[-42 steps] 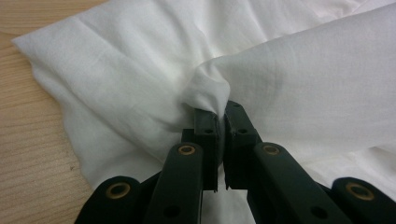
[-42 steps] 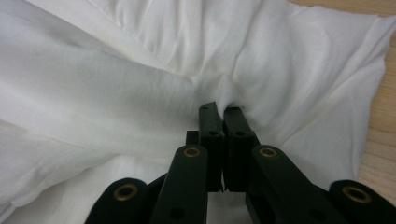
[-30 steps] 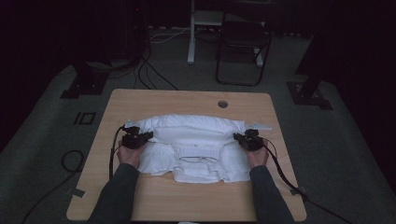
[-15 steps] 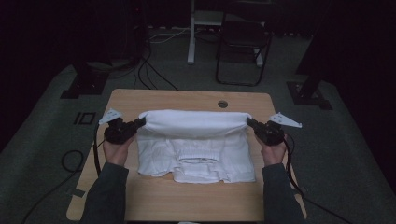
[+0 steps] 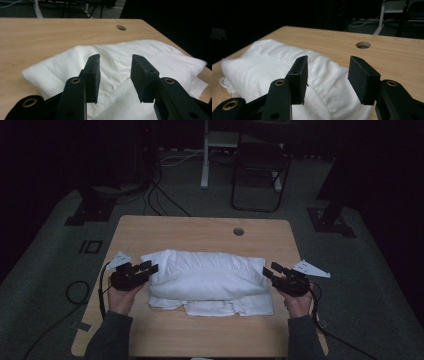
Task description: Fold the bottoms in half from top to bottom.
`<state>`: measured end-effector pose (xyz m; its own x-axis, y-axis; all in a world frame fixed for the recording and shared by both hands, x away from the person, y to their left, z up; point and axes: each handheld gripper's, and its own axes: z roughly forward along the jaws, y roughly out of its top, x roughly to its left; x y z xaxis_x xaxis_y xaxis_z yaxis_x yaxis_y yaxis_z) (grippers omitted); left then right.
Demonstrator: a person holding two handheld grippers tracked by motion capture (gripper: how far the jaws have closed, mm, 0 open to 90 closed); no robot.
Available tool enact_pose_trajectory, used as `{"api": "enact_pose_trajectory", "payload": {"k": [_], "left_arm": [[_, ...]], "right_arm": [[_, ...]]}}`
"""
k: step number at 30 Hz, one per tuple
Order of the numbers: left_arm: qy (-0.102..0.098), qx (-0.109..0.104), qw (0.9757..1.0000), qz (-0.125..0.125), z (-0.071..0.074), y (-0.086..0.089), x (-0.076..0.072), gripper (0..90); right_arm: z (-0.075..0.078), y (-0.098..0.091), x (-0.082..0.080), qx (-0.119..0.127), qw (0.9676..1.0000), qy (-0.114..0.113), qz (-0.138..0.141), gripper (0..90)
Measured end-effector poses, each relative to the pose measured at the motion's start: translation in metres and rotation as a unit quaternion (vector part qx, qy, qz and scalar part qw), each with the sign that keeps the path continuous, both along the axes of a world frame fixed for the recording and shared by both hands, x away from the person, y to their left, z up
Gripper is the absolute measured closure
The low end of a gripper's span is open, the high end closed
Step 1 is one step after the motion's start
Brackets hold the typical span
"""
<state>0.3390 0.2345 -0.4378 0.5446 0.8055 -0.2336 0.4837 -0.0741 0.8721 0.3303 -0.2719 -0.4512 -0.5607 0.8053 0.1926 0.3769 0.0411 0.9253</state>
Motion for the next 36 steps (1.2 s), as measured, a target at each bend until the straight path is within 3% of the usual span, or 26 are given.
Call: {"api": "enact_pose_trajectory", "payload": {"k": [5,8,11,15,17,22,26,30,33,36], "left_arm": [[0.011,0.016,0.9996,-0.020,-0.001,-0.033,0.018,61.2],[0.028,0.022,0.9989,-0.029,-0.009,-0.054,0.030,61.4],[0.049,0.045,0.9972,-0.036,-0.024,-0.075,0.040,61.7],[0.077,0.068,0.9934,-0.051,-0.050,-0.090,0.040,62.3],[0.088,0.075,0.9918,-0.055,-0.062,-0.091,0.036,62.5],[0.093,0.081,0.9906,-0.059,-0.076,-0.089,0.023,63.2],[0.089,0.090,0.9901,-0.061,-0.082,-0.088,0.013,63.3],[0.088,0.083,0.9908,-0.060,-0.091,-0.085,0.004,63.1],[0.090,0.077,0.9914,-0.057,-0.092,-0.080,-0.002,62.9],[0.091,0.084,0.9907,-0.056,-0.088,-0.078,-0.003,58.7]], "right_arm": [[-0.005,0.037,0.020,-0.043,0.9988,0.015,0.019,53.4],[-0.013,0.059,0.035,-0.054,0.9977,0.034,0.024,55.4],[-0.020,0.078,0.046,-0.067,0.9962,0.048,0.029,55.2],[-0.034,0.096,0.048,-0.108,0.9914,0.061,0.042,54.4],[-0.044,0.101,0.042,-0.130,0.9881,0.065,0.049,54.4],[-0.063,0.100,0.029,-0.148,0.9846,0.076,0.054,54.8],[-0.072,0.097,0.019,-0.151,0.9844,0.075,0.052,54.9],[-0.079,0.098,0.013,-0.159,0.9831,0.073,0.054,55.2],[-0.082,0.098,0.012,-0.158,0.9832,0.071,0.055,55.2],[-0.083,0.099,0.012,-0.158,0.9835,0.070,0.053,55.3]]}}
